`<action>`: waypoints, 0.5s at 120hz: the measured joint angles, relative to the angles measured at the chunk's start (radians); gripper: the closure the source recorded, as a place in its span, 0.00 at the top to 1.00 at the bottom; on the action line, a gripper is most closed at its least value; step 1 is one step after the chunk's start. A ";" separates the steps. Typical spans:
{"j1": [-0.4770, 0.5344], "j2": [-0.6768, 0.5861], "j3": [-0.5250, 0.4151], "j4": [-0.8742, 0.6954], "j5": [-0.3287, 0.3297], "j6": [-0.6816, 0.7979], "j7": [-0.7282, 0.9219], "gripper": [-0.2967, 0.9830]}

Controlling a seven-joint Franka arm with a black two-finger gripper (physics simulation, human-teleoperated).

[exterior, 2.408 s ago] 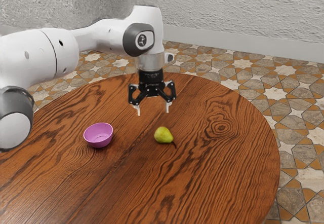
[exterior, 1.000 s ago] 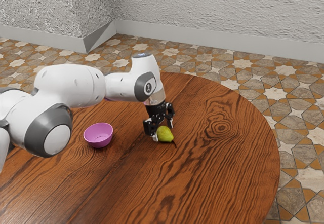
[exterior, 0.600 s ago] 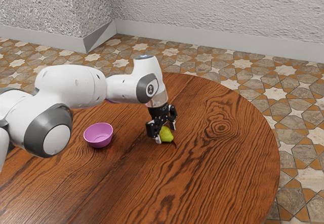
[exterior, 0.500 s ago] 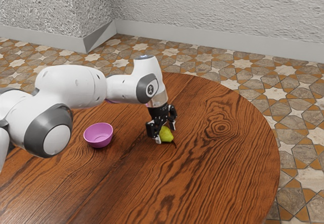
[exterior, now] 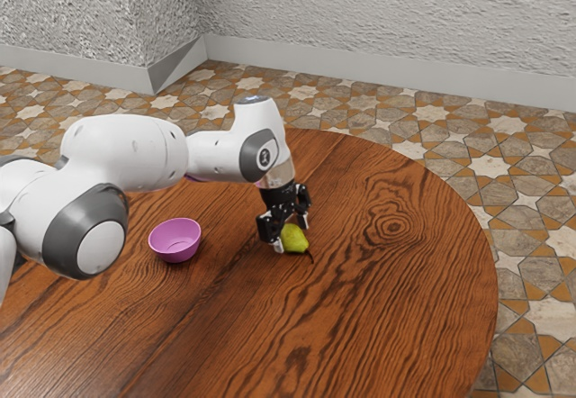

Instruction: Place the pear in the bowl.

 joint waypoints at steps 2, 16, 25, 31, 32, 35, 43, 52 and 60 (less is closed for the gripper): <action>0.000 0.000 0.000 0.000 0.000 0.000 0.000 0.72; 0.000 0.000 -0.004 0.002 0.002 0.000 -0.001 0.59; 0.001 -0.001 -0.004 0.003 0.004 0.000 -0.002 0.56; 0.001 -0.004 -0.004 0.004 0.005 -0.001 -0.002 0.53; 0.000 -0.004 -0.004 0.005 0.005 -0.001 -0.003 0.53; 0.000 -0.006 -0.004 0.005 0.006 -0.002 -0.003 0.52; 0.000 -0.010 -0.003 0.009 0.006 -0.005 -0.002 0.49; 0.000 -0.017 0.001 0.011 0.006 -0.009 -0.001 0.46; 0.000 -0.032 0.012 0.010 0.006 -0.018 0.001 0.43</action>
